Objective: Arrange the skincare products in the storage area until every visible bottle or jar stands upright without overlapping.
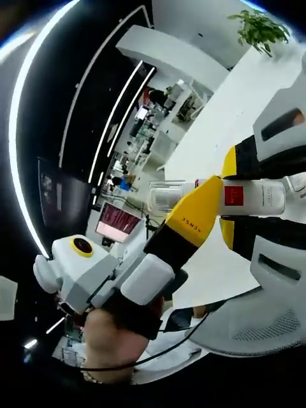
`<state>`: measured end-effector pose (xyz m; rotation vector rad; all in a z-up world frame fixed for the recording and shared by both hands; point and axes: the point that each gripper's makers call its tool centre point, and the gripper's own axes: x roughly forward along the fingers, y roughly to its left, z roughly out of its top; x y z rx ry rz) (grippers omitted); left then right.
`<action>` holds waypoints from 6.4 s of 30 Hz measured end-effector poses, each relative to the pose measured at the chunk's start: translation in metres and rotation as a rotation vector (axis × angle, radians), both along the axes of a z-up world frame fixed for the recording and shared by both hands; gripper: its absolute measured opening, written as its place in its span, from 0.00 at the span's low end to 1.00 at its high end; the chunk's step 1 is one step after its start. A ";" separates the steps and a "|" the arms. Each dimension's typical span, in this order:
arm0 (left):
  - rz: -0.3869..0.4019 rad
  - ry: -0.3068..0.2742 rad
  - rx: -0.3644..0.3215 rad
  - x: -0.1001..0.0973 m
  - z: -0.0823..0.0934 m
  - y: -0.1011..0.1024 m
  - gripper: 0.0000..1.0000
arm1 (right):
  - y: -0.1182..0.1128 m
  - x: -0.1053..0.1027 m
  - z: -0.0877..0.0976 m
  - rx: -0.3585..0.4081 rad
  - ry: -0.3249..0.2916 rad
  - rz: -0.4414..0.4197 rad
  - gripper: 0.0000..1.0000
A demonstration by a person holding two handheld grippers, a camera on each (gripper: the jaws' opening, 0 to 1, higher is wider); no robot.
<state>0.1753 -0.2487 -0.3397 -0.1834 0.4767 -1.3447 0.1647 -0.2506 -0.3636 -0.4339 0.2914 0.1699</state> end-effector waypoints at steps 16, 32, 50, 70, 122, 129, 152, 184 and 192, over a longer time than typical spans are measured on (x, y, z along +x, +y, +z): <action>-0.165 -0.183 0.090 -0.016 -0.009 -0.004 0.21 | 0.005 -0.008 -0.013 0.019 0.051 0.030 0.15; -0.380 -0.323 0.165 -0.039 -0.035 -0.018 0.21 | -0.001 -0.023 -0.031 0.020 0.106 0.034 0.20; -0.499 -0.345 0.204 -0.029 -0.098 -0.042 0.20 | -0.053 -0.051 -0.055 0.093 0.168 -0.126 0.33; -0.599 -0.438 0.243 -0.012 -0.164 -0.066 0.18 | -0.109 -0.081 -0.103 0.383 0.280 -0.343 0.78; -0.658 -0.431 0.223 -0.009 -0.205 -0.093 0.18 | -0.110 -0.083 -0.137 0.584 0.288 -0.367 0.98; -0.659 -0.431 0.221 -0.008 -0.206 -0.092 0.19 | -0.110 -0.082 -0.138 0.584 0.295 -0.365 0.98; -0.606 -0.457 0.237 0.006 -0.197 -0.077 0.20 | -0.107 -0.083 -0.138 0.577 0.300 -0.351 0.98; -0.212 -0.271 0.283 0.046 -0.169 0.018 0.61 | -0.109 -0.072 -0.129 0.576 0.282 -0.294 0.99; -0.092 -0.231 0.302 0.053 -0.165 0.051 0.70 | -0.105 -0.061 -0.131 0.545 0.288 -0.261 0.99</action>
